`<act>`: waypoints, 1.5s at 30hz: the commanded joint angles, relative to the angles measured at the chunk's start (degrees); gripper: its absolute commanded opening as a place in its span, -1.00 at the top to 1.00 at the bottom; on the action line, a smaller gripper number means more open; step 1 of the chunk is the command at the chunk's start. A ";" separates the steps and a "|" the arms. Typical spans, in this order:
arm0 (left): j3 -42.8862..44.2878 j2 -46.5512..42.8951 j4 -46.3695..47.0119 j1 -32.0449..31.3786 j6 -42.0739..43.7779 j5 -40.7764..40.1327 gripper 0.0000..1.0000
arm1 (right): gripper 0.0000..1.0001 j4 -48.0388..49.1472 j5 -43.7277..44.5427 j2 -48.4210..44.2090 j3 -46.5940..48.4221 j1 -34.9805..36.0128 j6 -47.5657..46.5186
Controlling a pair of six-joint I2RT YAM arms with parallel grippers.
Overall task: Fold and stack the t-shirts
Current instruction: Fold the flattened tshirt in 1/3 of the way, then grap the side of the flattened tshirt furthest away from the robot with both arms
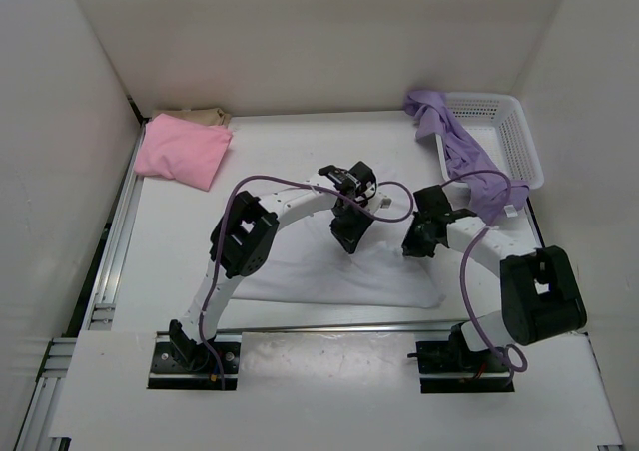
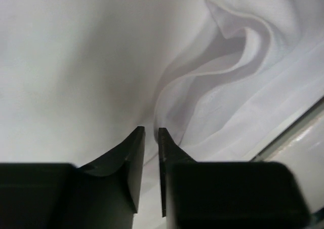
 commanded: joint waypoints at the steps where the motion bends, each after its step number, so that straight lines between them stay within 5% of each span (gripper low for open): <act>1: 2.33 -2.08 -0.31 -0.26 0.38 -5.45 0.39 | 0.94 -2.11 6.09 -2.64 1.27 -1.14 3.98; 4: 2.33 -4.01 -0.31 0.26 0.38 -9.15 0.16 | 0.99 -2.90 10.32 -6.34 -0.05 -2.19 5.30; 7: 3.73 -6.04 -0.92 0.88 0.38 -12.57 -0.36 | 0.90 -3.51 11.38 -8.10 -0.58 -2.20 4.61; 10: 2.61 -11.30 -0.92 3.95 0.38 -18.55 -0.93 | 0.32 -6.32 11.91 -10.12 1.35 -2.20 3.82; 11: 1.29 -15.58 -0.92 5.00 0.38 -20.21 -1.00 | -0.04 -7.37 11.91 -11.52 1.88 -2.20 3.29; 14: -8.54 -27.52 2.67 11.06 0.38 -26.45 -1.00 | -0.40 -15.36 14.89 -15.20 2.58 -2.72 5.73; 19: -31.97 -43.82 5.41 25.27 0.38 -39.56 -1.00 | -0.43 -21.53 12.36 -23.73 -5.49 -4.39 7.42; 23: -46.04 -54.28 3.38 38.91 0.38 -40.18 -1.00 | -0.43 -24.78 7.78 -25.50 -8.14 -4.39 7.94; 27: -53.47 -61.75 -0.12 50.09 0.38 -30.54 -1.00 | -0.41 -26.19 6.46 -29.88 -10.94 -4.39 11.10; 38: -62.27 -57.91 4.35 50.37 0.38 -24.36 -0.92 | -0.06 -21.98 4.89 -31.83 -16.57 -4.39 13.75; 45: -64.55 -52.90 7.43 46.76 0.38 -23.04 -0.75 | -0.09 -21.27 4.88 -32.98 -19.21 -4.39 16.38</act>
